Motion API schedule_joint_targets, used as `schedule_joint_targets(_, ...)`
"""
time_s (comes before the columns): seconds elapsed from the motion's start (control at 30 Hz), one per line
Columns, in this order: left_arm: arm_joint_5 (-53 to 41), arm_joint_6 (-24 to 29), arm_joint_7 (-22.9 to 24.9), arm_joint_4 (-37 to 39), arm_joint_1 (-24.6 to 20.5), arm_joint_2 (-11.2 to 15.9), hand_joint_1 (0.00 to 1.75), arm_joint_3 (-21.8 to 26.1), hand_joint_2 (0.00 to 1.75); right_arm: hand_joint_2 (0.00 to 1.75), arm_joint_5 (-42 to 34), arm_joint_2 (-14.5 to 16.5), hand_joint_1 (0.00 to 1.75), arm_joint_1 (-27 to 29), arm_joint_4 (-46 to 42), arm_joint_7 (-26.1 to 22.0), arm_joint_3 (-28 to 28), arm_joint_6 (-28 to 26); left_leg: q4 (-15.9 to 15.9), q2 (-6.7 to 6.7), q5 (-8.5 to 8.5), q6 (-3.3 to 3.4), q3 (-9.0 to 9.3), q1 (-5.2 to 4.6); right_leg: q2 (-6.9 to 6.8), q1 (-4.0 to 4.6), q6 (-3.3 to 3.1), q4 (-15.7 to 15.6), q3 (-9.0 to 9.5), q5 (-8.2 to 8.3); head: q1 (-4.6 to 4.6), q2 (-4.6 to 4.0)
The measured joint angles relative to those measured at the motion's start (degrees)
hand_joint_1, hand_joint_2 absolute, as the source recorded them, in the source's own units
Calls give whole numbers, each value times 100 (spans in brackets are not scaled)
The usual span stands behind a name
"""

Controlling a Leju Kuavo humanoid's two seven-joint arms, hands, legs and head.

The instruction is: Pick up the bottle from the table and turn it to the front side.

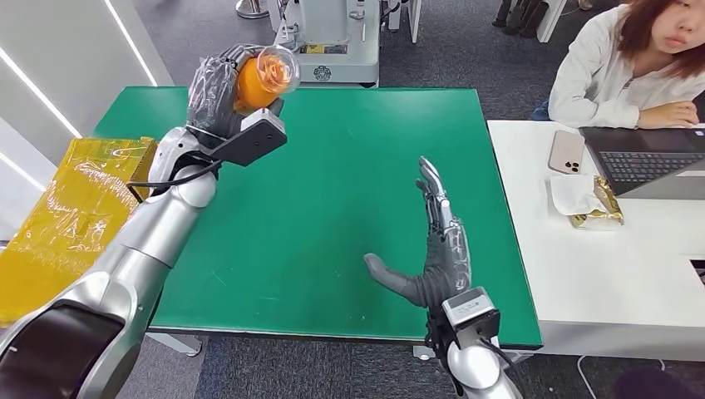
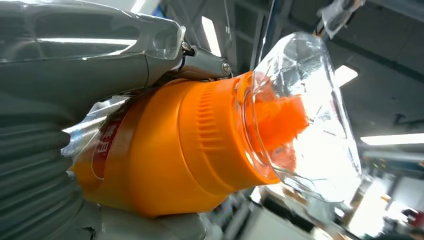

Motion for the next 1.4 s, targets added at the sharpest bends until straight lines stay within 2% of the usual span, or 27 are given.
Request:
schedule_joint_targets(0.2,-1538,872,719,361,-128,206,175,-306,175,175,-115,-78,0,-47,26,-47,0,-20,0,-1,0,0,1,0,0,0,0,0,0,0,-1,0)
schedule_joint_targets(0.47,-2485,1231,1318,740,-144,382,175,-635,175,175,-175,-161,0,-115,39,-71,-17,-112,0,0,0,0,1,0,0,0,0,0,-1,0,0,0)
schedule_joint_targets(0.9,-3318,1284,1913,1014,-155,587,175,-829,175,175,-230,-300,0,-34,44,-181,-81,-157,0,1,0,0,1,0,0,0,0,0,-1,0,-1,0)
schedule_joint_targets(1.4,-3454,1279,2009,1091,-160,712,175,-829,175,175,-280,-376,0,16,52,-201,-160,-162,0,1,0,0,1,0,0,0,0,0,0,0,-1,0)
